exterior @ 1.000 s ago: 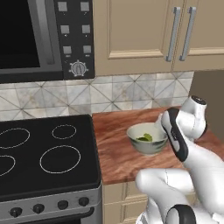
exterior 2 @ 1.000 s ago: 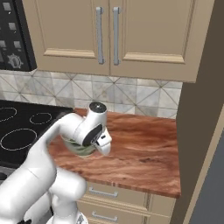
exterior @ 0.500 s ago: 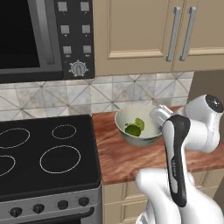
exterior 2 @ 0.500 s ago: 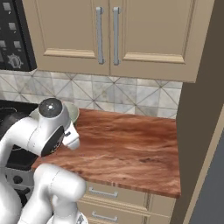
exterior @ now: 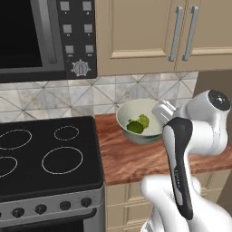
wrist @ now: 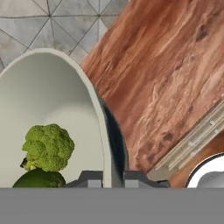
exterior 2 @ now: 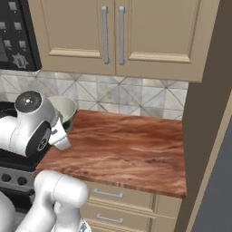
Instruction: Place the bowl with the lime and broccoli on the top shelf of the fridge. Place the bowl with the chicken drumstick and steak on the second highest shelf of the fridge.
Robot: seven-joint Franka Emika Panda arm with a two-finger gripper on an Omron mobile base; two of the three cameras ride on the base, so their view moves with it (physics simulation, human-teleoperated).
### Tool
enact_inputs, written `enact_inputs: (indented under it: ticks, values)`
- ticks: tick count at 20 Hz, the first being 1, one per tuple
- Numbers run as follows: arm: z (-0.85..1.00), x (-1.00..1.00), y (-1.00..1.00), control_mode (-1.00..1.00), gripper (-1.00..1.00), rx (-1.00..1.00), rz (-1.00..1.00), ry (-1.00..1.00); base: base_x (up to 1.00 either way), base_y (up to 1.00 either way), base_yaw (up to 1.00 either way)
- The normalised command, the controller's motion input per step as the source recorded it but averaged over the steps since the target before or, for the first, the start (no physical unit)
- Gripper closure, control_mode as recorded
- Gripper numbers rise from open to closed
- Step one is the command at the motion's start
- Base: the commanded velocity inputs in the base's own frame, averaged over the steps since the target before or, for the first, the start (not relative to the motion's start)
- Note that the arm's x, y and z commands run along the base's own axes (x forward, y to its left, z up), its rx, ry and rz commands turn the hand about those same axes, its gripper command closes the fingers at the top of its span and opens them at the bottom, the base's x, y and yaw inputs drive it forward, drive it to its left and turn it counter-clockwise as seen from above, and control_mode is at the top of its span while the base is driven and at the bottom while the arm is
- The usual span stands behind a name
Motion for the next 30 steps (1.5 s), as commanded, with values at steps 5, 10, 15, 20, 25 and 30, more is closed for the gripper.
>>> enact_inputs:
  ticks: [5, 10, 15, 20, 25, 30]
  values:
    - [0.00, 0.00, 0.00, 1.00, 1.00, 0.00, 0.00, 0.00, -1.00, -0.35, 0.00]
    - [0.00, 0.00, 0.00, 1.00, 1.00, 0.00, 0.00, 0.00, -1.00, -0.57, -0.01]
    - [0.00, 0.00, 0.00, 1.00, 1.00, 0.00, 0.00, 0.00, -1.00, -0.98, -0.04]
    - [0.00, 0.00, 0.00, 1.00, 1.00, 0.00, 0.00, 0.00, -1.00, -1.00, -0.03]
    - [0.00, 0.00, 0.00, 1.00, 1.00, 0.00, 0.00, 0.00, -1.00, -1.00, -0.04]
    - [0.00, 0.00, 0.00, 1.00, 1.00, 0.00, 0.00, 0.00, 0.04, -1.00, -0.19]
